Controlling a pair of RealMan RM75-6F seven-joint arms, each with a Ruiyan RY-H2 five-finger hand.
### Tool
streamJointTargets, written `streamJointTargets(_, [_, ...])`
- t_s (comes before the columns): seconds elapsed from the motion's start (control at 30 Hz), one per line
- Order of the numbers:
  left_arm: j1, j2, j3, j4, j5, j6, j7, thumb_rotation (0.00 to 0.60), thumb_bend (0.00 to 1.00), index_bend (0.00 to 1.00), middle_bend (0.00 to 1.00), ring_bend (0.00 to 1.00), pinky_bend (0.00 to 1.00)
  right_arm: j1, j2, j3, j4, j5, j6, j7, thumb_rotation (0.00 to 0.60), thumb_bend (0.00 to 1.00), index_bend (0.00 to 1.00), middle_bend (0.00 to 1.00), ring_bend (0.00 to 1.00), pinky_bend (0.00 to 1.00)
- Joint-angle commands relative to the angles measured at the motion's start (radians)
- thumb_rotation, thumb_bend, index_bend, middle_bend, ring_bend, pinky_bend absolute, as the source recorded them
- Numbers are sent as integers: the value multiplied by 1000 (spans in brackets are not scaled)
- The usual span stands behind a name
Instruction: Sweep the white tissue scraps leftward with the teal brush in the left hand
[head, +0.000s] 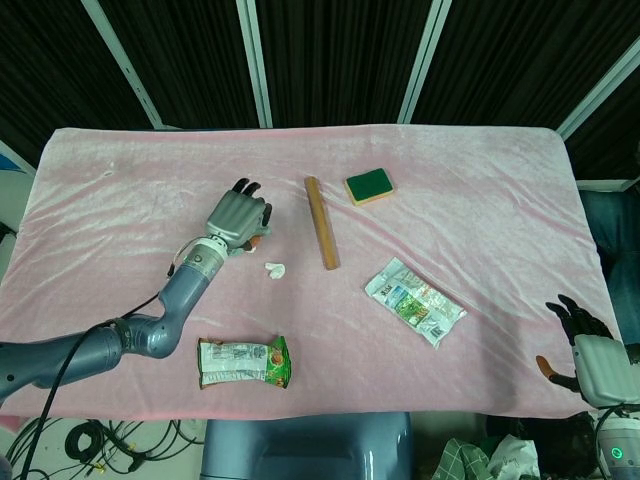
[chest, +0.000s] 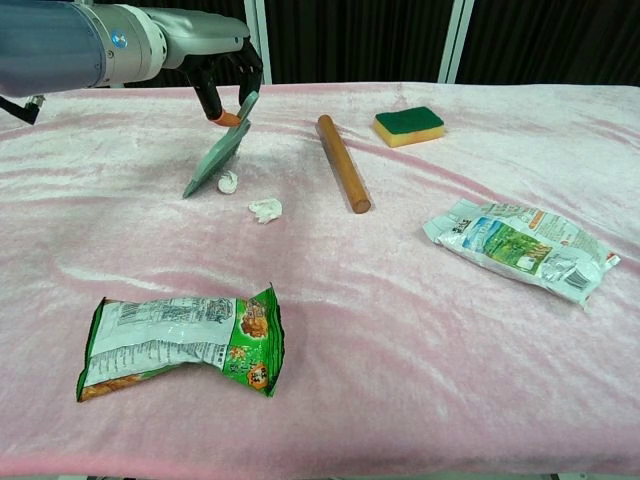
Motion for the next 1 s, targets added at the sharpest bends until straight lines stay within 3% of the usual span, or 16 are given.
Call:
streamJointTargets(0.03, [3, -10, 0, -13, 28, 13, -15, 600, 535, 698, 499, 170, 194, 0, 1, -1, -2, 0, -1, 1, 600, 214, 168, 67, 143, 198])
streamJointTargets(0.4, [3, -25, 0, -36, 55, 17, -34, 600, 536, 702, 585, 227, 219, 3, 4, -3, -4, -1, -7, 5, 600, 215, 168, 67, 144, 247])
streamJointTargets(1.0, [-9, -62, -30, -116, 142, 70, -65, 600, 537, 713, 590, 236, 228, 4, 6, -5, -3, -3, -10, 10, 600, 216, 168, 67, 144, 247])
